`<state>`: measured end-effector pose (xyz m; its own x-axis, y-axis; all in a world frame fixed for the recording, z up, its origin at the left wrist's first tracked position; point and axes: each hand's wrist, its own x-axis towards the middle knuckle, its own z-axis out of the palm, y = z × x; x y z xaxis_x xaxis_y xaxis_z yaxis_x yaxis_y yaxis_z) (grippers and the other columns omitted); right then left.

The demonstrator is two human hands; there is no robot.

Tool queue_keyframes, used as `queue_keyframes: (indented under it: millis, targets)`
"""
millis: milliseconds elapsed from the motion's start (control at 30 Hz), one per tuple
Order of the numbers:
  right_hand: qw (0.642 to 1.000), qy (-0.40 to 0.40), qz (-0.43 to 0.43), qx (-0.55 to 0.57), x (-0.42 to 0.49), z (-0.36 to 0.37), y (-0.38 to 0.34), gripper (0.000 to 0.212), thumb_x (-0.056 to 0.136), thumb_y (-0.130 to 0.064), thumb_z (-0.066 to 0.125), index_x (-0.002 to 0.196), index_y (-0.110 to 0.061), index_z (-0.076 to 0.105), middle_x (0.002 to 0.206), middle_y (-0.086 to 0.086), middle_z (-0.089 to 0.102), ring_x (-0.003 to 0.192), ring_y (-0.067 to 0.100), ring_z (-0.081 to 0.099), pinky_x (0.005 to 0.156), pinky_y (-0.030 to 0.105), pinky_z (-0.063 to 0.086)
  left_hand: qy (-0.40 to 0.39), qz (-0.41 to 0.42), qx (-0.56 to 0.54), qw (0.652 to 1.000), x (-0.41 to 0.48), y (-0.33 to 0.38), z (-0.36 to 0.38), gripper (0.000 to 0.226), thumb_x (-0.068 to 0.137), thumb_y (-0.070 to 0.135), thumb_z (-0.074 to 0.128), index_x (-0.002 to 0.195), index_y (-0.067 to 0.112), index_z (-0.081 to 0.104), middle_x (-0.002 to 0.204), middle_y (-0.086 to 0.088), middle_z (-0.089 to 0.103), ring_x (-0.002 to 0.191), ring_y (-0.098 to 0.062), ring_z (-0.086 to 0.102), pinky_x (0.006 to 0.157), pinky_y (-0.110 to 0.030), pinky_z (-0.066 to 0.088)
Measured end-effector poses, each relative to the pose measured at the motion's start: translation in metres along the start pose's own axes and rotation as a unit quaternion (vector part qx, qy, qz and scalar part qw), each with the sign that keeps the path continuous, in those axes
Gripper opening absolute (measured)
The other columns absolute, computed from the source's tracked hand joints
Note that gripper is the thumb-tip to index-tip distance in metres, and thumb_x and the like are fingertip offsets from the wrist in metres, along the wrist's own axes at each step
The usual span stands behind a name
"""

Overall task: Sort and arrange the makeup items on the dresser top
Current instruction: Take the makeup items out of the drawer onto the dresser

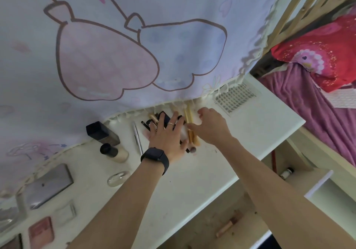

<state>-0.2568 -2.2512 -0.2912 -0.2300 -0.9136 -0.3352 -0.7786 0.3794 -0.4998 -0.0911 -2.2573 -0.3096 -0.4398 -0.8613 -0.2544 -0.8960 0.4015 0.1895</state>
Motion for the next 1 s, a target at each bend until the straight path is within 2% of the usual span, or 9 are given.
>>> queue_keyframes:
  millis: [67,133,267,433,633,800,867,933,1000]
  targets:
    - [1.000,0.011,-0.003,-0.002,-0.015,0.005,0.006,0.064,0.086,-0.054,0.066,0.137,-0.019,0.052,0.132,0.002,0.055,0.121,0.024,0.052,0.091,0.036,0.049,0.005,0.005,-0.007,1.000,-0.002,-0.003,0.002,0.071,0.096,0.051,0.046,0.155,0.032,0.012,0.166,0.007,0.006,0.152,-0.031,-0.004,0.119,-0.059,0.010]
    - [1.000,0.011,-0.014,-0.012,-0.033,0.014,0.010,0.065,0.085,-0.059,0.065,0.138,-0.023,0.054,0.134,0.000,0.052,0.125,0.022,0.047,0.092,0.035,0.048,0.002,0.011,-0.002,1.000,-0.003,-0.006,0.002,0.069,0.098,0.050,0.043,0.157,0.030,0.011,0.166,0.005,0.007,0.153,-0.029,-0.003,0.119,-0.058,0.012]
    - [0.996,0.035,-0.057,-0.053,-0.046,0.031,0.011,0.038,0.094,-0.046,0.059,0.125,-0.024,0.060,0.125,0.000,0.051,0.114,0.022,0.047,0.079,0.029,0.045,0.006,0.022,-0.012,1.000,-0.005,-0.013,0.000,0.065,0.101,0.043,0.041,0.157,0.027,0.013,0.166,0.003,0.010,0.153,-0.024,-0.002,0.121,-0.052,0.013]
    - [0.995,0.053,-0.081,-0.033,-0.032,0.033,0.011,0.021,0.096,-0.037,0.058,0.107,-0.021,0.064,0.115,0.003,0.054,0.102,0.025,0.049,0.082,0.028,0.044,0.007,0.028,-0.015,0.999,-0.006,-0.017,-0.004,0.062,0.102,0.043,0.041,0.156,0.024,0.017,0.166,0.002,0.012,0.153,-0.022,0.001,0.122,-0.047,0.013]
    - [0.994,0.057,-0.068,0.055,-0.045,0.032,0.023,0.040,0.096,-0.035,0.061,0.133,-0.019,0.060,0.128,0.003,0.056,0.114,0.024,0.052,0.092,0.023,0.035,0.032,0.038,-0.002,0.999,-0.010,-0.011,-0.009,0.055,0.104,0.040,0.039,0.154,0.020,0.027,0.162,-0.003,0.022,0.152,-0.024,0.011,0.120,-0.047,0.018]
    - [0.977,0.133,-0.053,0.157,-0.104,0.020,0.046,0.038,0.095,-0.028,0.067,0.132,-0.022,0.062,0.124,-0.007,0.062,0.109,0.010,0.058,0.096,0.027,0.049,0.074,0.031,-0.047,0.996,-0.038,0.012,-0.010,0.051,0.100,0.032,0.048,0.148,0.017,0.038,0.156,-0.007,0.034,0.148,-0.024,0.022,0.119,-0.041,0.024]
    - [0.970,0.159,-0.035,0.180,-0.139,0.020,0.067,0.032,0.094,-0.023,0.068,0.126,-0.024,0.065,0.118,-0.013,0.062,0.108,0.006,0.059,0.093,0.020,0.048,0.107,0.059,-0.094,0.988,-0.060,0.032,-0.005,0.047,0.097,0.025,0.056,0.142,0.015,0.046,0.148,-0.007,0.045,0.139,-0.025,0.037,0.109,-0.040,0.041]
    - [0.972,0.158,0.001,0.173,-0.172,0.021,0.094,0.027,0.094,-0.024,0.067,0.121,-0.026,0.067,0.116,-0.017,0.061,0.112,0.003,0.055,0.091,0.010,0.039,0.134,0.105,-0.156,0.973,-0.088,0.059,0.007,0.041,0.094,0.019,0.060,0.134,0.018,0.053,0.134,-0.004,0.058,0.122,-0.023,0.053,0.088,-0.039,0.057]
    - [0.979,0.160,0.022,0.122,-0.198,0.022,0.124,0.024,0.092,-0.021,0.070,0.116,-0.022,0.071,0.115,-0.013,0.062,0.114,0.008,0.053,0.089,0.008,0.035,0.110,0.147,-0.227,0.957,-0.116,0.088,0.024,0.030,0.096,0.021,0.056,0.125,0.029,0.057,0.118,0.006,0.063,0.100,-0.013,0.061,0.069,-0.033,0.059]
